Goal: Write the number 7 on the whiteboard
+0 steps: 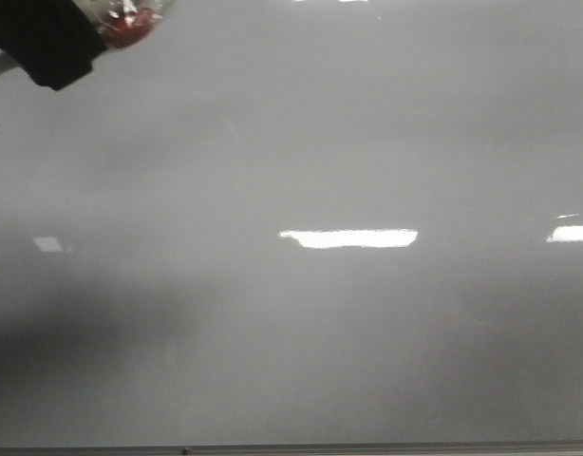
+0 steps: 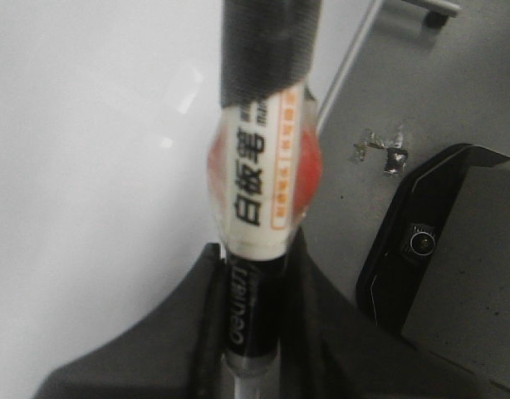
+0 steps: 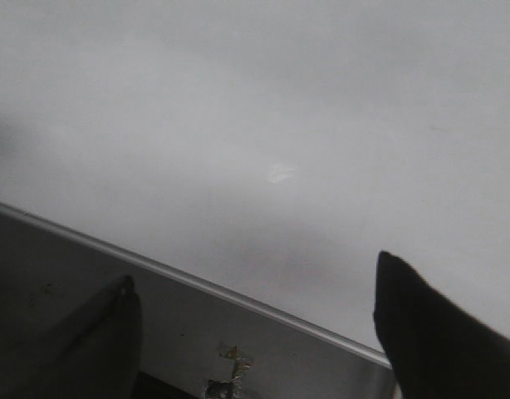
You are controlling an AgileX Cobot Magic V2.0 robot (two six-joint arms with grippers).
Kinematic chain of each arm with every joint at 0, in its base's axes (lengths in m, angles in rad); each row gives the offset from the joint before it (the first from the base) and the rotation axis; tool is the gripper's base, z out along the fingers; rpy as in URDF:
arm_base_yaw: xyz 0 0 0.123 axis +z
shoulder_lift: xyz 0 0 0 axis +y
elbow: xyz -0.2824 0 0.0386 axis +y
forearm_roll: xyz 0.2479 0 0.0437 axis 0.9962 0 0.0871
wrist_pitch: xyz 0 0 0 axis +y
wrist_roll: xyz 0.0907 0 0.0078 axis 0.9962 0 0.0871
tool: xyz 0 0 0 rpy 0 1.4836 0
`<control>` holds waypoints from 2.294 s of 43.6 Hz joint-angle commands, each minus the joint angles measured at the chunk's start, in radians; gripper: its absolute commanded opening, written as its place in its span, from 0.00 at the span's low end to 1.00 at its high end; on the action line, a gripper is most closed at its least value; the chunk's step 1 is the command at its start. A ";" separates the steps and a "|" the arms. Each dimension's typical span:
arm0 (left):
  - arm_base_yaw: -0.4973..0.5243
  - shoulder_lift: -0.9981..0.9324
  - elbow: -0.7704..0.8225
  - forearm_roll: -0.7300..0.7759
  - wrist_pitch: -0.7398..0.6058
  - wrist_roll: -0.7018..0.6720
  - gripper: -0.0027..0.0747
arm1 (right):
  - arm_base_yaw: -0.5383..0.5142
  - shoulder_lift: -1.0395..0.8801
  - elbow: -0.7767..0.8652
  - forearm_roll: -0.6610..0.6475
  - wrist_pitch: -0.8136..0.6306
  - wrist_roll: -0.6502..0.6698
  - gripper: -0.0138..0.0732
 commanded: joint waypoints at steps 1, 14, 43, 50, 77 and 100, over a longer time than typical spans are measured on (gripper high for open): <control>-0.064 -0.007 -0.035 -0.024 -0.042 0.018 0.01 | 0.028 0.020 -0.043 0.128 -0.028 -0.164 0.84; -0.207 0.004 -0.035 -0.024 -0.059 0.043 0.01 | 0.320 0.086 -0.043 0.184 0.002 -0.471 0.84; -0.253 0.004 -0.035 -0.024 -0.063 0.045 0.01 | 0.629 0.306 -0.181 0.239 -0.104 -0.490 0.84; -0.253 0.004 -0.035 -0.024 -0.081 0.045 0.01 | 0.629 0.312 -0.181 0.259 -0.104 -0.490 0.64; -0.251 -0.020 -0.035 0.094 -0.088 -0.031 0.52 | 0.628 0.310 -0.181 0.238 -0.073 -0.488 0.09; 0.117 -0.435 0.216 -0.031 -0.231 -0.234 0.55 | 0.340 0.089 -0.029 -0.066 -0.131 0.138 0.09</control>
